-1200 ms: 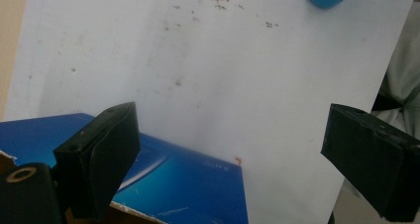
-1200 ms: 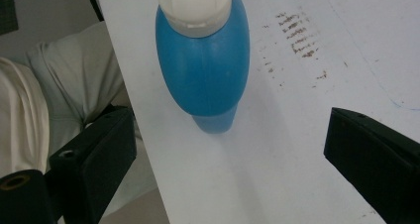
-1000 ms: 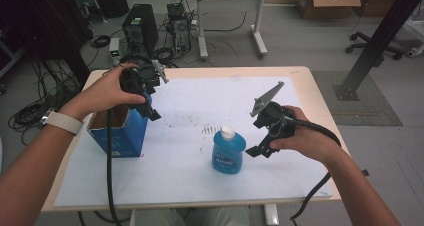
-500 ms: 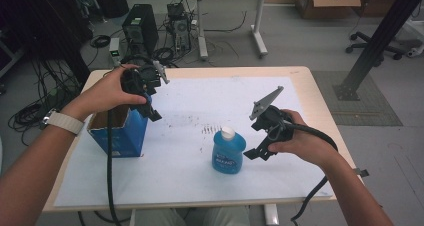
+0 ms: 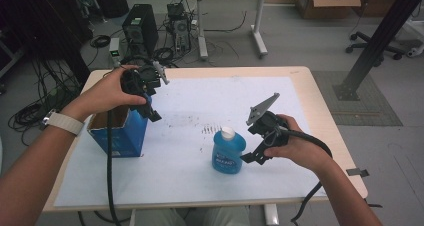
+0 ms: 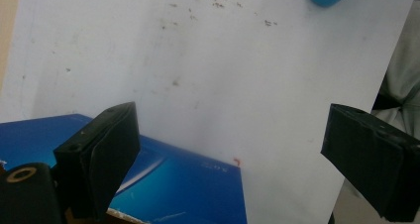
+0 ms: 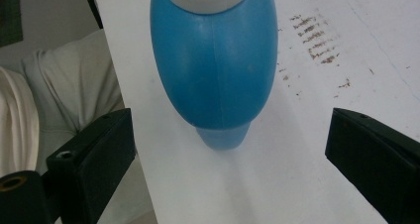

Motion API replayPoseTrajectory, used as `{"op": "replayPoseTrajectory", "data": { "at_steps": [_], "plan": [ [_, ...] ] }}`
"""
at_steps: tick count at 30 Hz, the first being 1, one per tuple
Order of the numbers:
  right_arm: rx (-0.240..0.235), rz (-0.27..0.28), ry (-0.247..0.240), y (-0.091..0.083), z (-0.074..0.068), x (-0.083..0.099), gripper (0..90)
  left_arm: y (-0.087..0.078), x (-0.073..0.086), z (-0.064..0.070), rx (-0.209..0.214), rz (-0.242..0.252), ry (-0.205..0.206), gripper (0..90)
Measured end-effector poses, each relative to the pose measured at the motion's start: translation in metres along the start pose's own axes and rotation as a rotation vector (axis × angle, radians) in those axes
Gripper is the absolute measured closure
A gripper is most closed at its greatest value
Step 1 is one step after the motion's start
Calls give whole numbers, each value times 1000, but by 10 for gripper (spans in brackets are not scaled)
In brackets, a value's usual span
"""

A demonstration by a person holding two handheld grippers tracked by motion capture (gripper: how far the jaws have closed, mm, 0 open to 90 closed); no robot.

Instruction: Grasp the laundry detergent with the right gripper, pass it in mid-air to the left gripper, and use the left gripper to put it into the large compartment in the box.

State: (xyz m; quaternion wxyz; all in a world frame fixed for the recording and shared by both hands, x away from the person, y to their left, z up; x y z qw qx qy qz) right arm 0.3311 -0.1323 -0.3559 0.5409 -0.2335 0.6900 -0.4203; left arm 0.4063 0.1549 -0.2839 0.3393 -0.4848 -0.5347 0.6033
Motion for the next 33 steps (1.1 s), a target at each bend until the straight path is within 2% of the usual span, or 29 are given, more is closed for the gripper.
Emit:
{"op": "replayPoseTrajectory", "data": {
  "at_steps": [11, 22, 29, 33],
  "plan": [
    [-4, 42, -3, 15, -2, 4, 51, 1, 0, 0, 0, -1, -1, 84],
    [6, 80, -2, 23, -2, 11, 50, 3, -1, 0, 4, 0, -1, 85],
    [5, 134, 3, 31, -3, 14, 49, 5, -4, 1, 6, -5, 4, 85],
    [5, 141, 2, 36, -3, 16, 49, 5, -4, 1, 6, -7, 2, 85]
  ]
}}
Point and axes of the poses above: each handheld gripper's, and its own axes: y roughly forward along the jaws, x roughly out of its underside, z roughly to its right, the point moved 6 cm from there along y, roughly forward along the jaws, and after that the axes turned 1 degree about x, right-handed, at the moved point
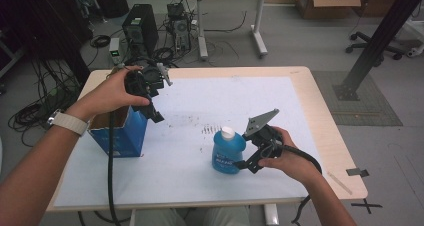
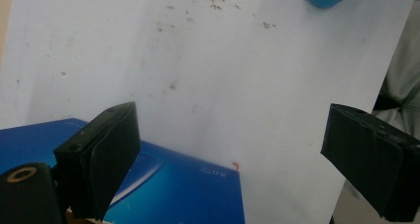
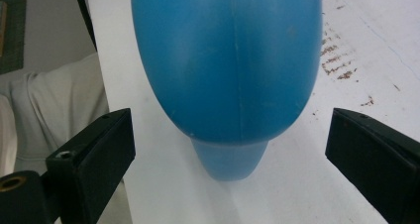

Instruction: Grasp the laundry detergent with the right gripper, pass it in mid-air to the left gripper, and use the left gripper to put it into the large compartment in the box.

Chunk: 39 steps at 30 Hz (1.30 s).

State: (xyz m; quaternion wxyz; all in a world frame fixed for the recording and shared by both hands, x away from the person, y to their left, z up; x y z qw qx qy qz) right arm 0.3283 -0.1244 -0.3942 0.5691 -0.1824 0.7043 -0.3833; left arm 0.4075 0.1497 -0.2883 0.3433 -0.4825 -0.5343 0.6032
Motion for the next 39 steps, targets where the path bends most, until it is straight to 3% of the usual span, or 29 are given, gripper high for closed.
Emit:
{"op": "replayPoseTrajectory", "data": {
  "at_steps": [10, 39],
  "plan": [
    [13, 46, -16, 7, -1, 1, 49, 1, -1, 1, 0, 1, 0, 85],
    [10, 158, 7, 31, -4, 2, 50, 4, -2, 1, -2, -3, -4, 85]
  ]
}}
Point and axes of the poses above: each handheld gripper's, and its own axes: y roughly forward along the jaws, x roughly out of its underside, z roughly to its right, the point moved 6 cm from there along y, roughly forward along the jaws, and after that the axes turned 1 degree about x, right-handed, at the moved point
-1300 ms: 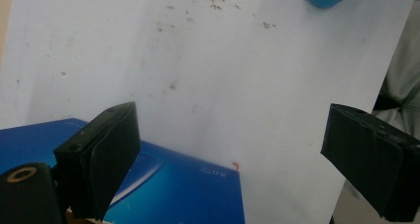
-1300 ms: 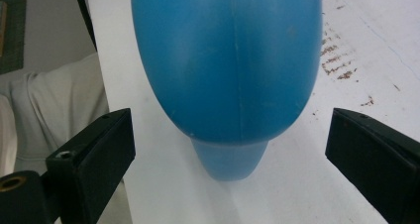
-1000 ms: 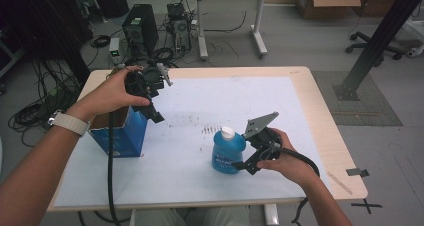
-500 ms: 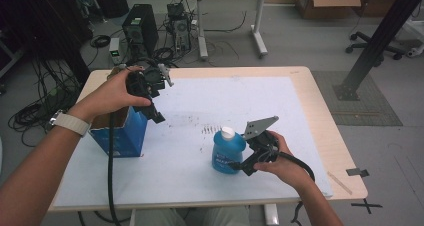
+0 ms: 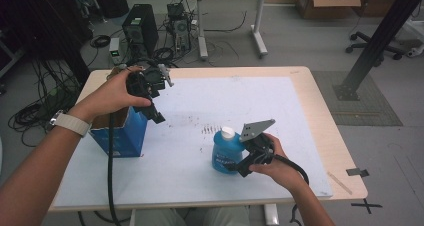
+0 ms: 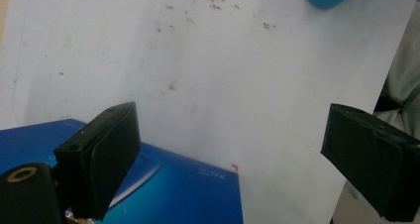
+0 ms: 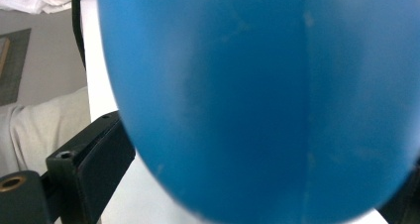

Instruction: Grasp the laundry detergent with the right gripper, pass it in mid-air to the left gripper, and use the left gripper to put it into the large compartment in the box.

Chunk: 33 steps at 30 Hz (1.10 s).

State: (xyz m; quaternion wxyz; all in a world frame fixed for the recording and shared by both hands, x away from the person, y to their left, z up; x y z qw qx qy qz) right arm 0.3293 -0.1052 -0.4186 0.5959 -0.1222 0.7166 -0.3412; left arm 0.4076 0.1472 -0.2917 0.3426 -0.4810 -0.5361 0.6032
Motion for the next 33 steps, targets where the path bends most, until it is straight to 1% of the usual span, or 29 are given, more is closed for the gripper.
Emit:
{"op": "replayPoseTrajectory", "data": {
  "at_steps": [10, 25, 27, 33],
  "plan": [
    [9, 39, 9, 4, -1, 0, 56, 1, -1, 0, 2, -3, 0, 85],
    [1, 60, 10, 6, -2, 1, 122, 3, 1, 1, 8, -4, -2, 87],
    [-1, 63, 9, 6, -2, 2, 147, 3, 2, 1, 7, -3, -3, 87],
    [4, 67, 10, 6, -1, 2, 158, 3, 1, 1, 5, -3, -3, 88]
  ]
}}
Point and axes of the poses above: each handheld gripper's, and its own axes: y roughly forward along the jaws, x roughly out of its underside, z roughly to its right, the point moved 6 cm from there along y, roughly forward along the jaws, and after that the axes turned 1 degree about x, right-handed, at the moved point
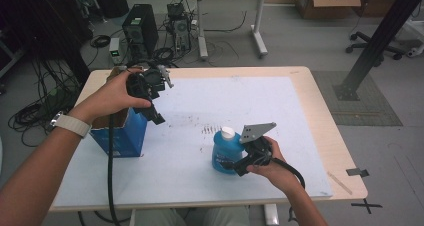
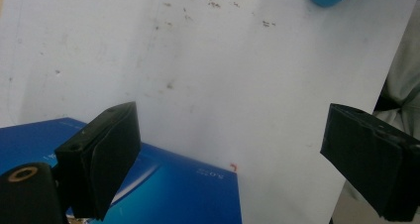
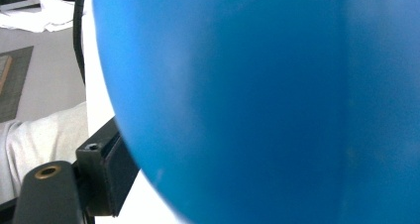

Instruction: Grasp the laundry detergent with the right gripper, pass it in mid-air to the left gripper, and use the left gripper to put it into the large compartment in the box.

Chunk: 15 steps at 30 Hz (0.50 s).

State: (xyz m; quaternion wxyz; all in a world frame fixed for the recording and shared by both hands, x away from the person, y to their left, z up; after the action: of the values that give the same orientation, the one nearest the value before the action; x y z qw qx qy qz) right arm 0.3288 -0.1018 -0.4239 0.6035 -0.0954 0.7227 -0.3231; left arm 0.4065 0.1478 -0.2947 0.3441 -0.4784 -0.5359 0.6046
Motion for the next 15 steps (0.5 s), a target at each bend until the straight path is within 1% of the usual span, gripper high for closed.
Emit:
{"op": "replayPoseTrajectory", "data": {
  "at_steps": [7, 15],
  "plan": [
    [1, 5, -1, -1, 0, 0, 187, 0, -1, 0, 1, 1, 1, 88],
    [3, 4, -5, -1, 0, 0, 243, 1, 0, 0, 0, 3, 1, 88]
  ]
}}
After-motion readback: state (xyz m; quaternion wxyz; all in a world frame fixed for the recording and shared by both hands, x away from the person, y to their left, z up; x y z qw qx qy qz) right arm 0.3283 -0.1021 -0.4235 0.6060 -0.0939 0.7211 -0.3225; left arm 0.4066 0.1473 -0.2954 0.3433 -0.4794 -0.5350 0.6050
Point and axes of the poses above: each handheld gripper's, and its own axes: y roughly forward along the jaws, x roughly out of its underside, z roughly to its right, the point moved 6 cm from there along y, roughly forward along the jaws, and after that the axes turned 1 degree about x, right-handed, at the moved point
